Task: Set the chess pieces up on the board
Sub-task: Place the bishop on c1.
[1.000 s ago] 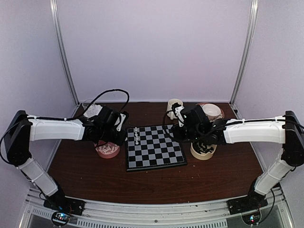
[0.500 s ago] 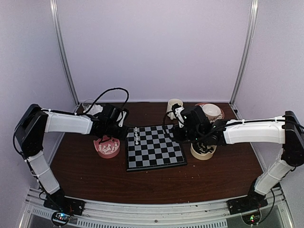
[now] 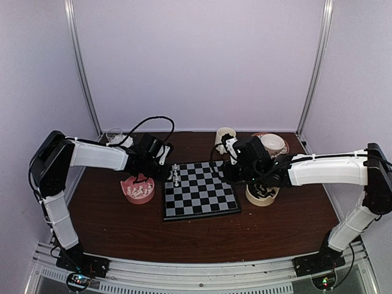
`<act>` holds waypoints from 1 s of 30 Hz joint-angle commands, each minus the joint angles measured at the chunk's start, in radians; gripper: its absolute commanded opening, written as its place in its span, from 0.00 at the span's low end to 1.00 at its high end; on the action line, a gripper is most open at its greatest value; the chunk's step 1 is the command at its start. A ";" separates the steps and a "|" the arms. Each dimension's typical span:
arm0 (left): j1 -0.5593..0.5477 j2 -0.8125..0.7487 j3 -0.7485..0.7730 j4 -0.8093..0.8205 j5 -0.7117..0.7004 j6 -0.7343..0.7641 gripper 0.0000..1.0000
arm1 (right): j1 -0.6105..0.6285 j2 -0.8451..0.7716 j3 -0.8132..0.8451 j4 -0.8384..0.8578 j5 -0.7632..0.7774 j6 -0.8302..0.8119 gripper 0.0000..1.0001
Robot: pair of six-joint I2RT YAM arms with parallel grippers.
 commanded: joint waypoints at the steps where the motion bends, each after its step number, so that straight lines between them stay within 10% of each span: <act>1: -0.005 0.015 0.036 -0.010 0.011 0.023 0.02 | -0.005 -0.012 -0.009 0.013 0.002 -0.001 0.23; 30: -0.021 0.050 0.076 -0.078 -0.043 0.033 0.09 | -0.005 -0.016 -0.010 0.005 0.008 -0.003 0.23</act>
